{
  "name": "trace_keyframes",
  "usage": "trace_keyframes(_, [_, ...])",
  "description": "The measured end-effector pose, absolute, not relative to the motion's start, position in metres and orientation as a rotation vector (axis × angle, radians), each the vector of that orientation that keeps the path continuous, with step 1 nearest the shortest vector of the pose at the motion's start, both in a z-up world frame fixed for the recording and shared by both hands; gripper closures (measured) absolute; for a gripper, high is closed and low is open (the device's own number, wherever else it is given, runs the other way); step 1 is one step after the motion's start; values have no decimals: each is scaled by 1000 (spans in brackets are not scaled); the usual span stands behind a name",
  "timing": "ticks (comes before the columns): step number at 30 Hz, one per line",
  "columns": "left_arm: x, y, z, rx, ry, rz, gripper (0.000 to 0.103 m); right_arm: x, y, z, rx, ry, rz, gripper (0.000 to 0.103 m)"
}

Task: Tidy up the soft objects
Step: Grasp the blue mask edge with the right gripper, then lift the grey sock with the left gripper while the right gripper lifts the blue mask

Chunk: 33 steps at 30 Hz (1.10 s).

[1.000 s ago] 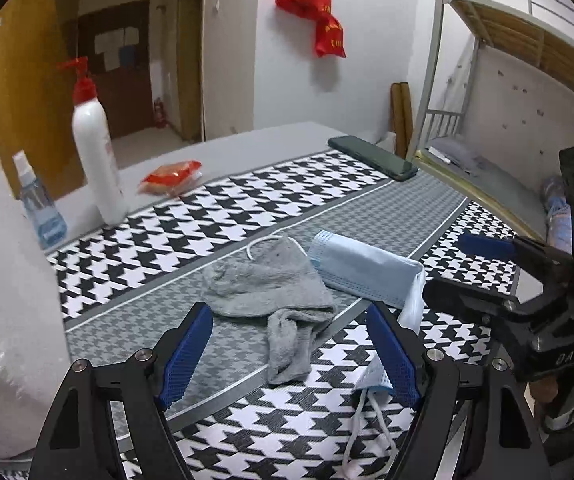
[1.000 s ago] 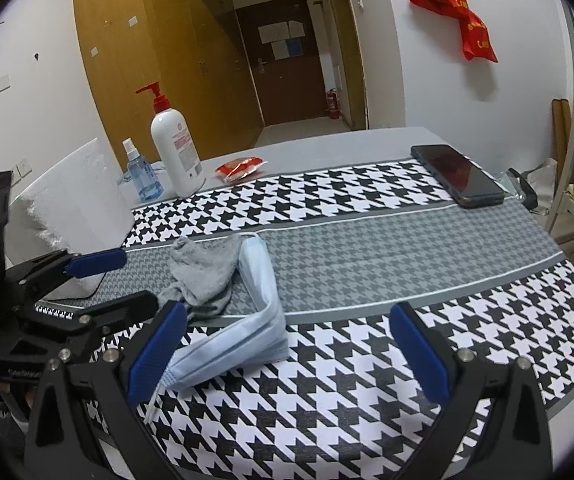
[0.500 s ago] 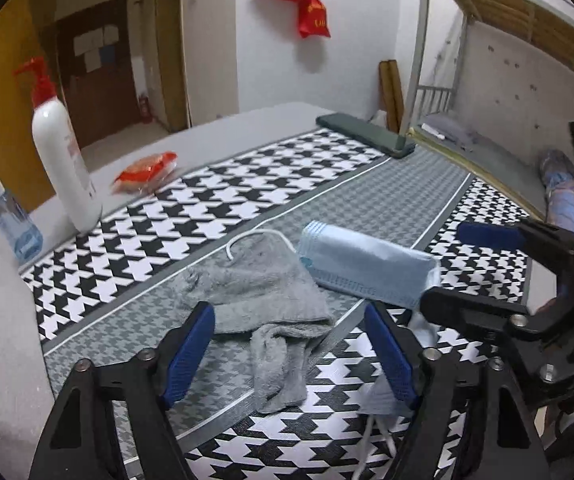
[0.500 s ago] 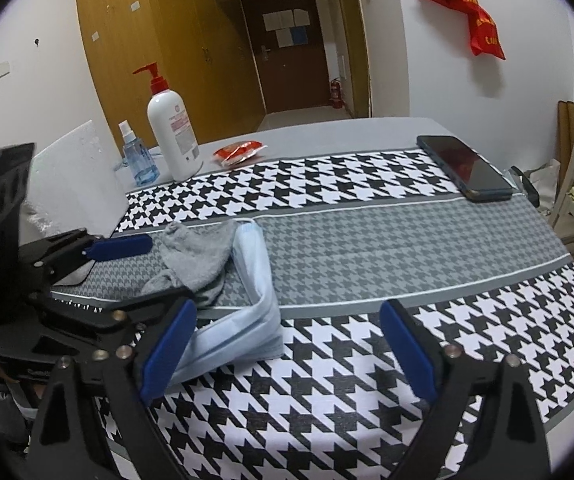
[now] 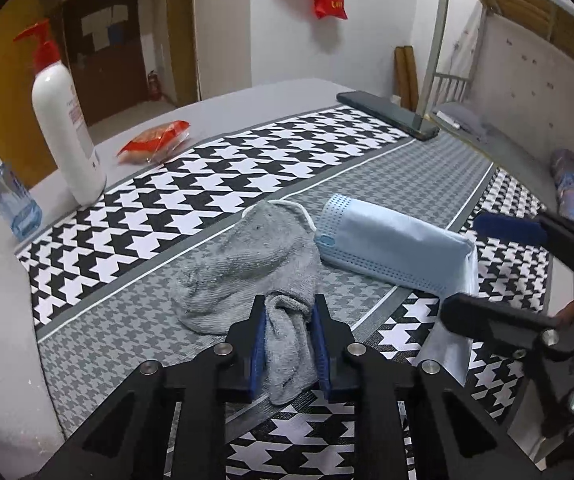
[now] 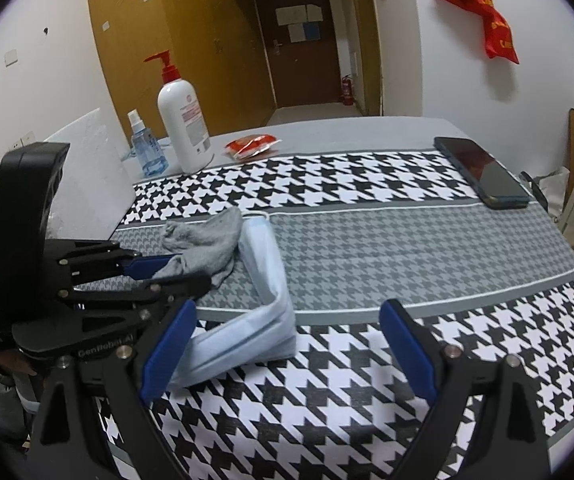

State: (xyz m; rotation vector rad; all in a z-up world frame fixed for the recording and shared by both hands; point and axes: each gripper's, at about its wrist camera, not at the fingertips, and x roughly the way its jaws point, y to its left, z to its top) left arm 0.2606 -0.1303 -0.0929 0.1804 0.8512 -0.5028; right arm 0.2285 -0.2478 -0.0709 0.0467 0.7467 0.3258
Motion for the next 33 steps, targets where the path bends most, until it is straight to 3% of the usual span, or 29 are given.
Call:
trace_keyframes(2, [261,-127,-93,162,852,-508,82,231,-245,-72,48,761,336,10])
trace_keyframes(4, [260,-124,-91,140,844,-514,82,234,-242,-75,42,779,333,20])
trace_keyframes(9, [258,-120,-89,112,833,-512,82,240,-237,-79,28,809,323,30])
trace_keyframes(12, [255,-117,-86,101,811,-512,82,242,-236,-79,18,816,300,32])
trace_keyframes(14, [252,-116,-83,98,793,-513,82,244,-237,-80,19,829,295,40])
trace_keyframes(16, [249,-116,-82,102,781,-515,82,246,-238,-82,15,847,280,60])
trace_keyframes(22, [240,-114,-75,107,734,-521,82,245,-244,-84,40,853,261,77])
trace_keyframes(33, [224,-105,-49,64,617,-515,82,238,-271,-67,101,795,168,78])
